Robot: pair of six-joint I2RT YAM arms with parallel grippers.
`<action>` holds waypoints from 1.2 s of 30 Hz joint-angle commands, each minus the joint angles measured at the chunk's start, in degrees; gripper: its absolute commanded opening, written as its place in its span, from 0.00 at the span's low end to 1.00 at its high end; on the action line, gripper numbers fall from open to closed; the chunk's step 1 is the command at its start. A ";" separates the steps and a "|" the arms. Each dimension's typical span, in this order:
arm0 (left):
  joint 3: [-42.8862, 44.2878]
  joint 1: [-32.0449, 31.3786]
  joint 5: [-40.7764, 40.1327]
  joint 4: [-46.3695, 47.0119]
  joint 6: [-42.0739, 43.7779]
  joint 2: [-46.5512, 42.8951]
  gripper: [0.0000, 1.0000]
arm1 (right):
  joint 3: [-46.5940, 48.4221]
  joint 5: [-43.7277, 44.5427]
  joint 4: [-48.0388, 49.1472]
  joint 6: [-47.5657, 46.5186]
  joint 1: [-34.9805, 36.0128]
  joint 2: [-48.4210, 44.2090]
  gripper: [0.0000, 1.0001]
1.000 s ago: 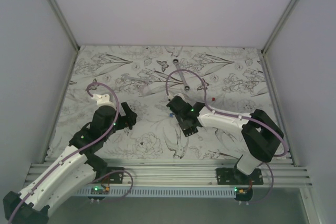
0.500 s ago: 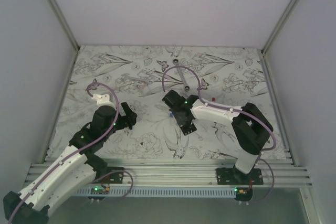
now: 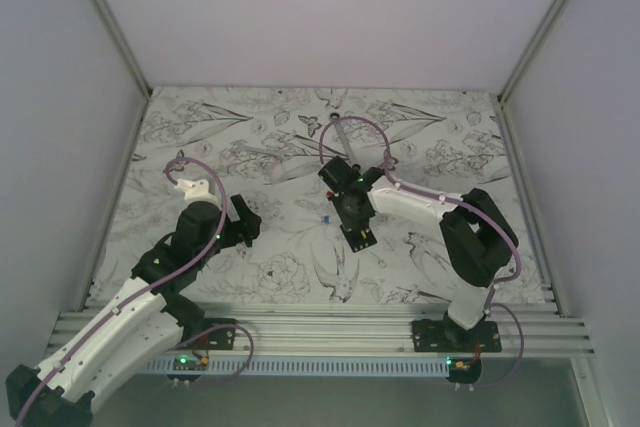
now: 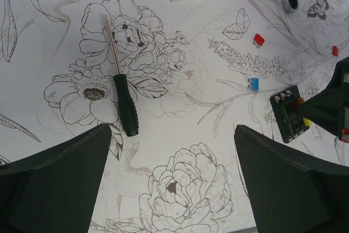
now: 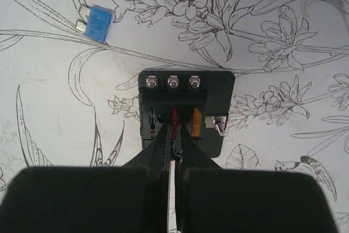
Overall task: Snap on the fuse box
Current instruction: Install the fuse at the fuse box base.
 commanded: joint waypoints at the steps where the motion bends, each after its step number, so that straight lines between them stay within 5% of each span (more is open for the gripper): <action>1: -0.17 0.54 0.63 -0.82 -0.38 -0.57 1.00 | -1.62 -1.96 -1.17 -1.62 -1.13 4.96 0.00; 12: -0.17 0.50 0.40 -0.77 -0.38 -0.29 1.00 | -8.58 1.15 3.16 -0.77 -0.21 0.92 0.01; 23: -0.08 0.54 0.29 -0.76 -0.40 -0.10 1.00 | -9.28 12.01 7.00 0.47 7.04 -10.08 0.29; 36: -0.08 0.50 0.27 -0.75 -0.38 0.04 1.00 | -11.83 13.59 14.28 -0.33 7.62 -11.31 0.26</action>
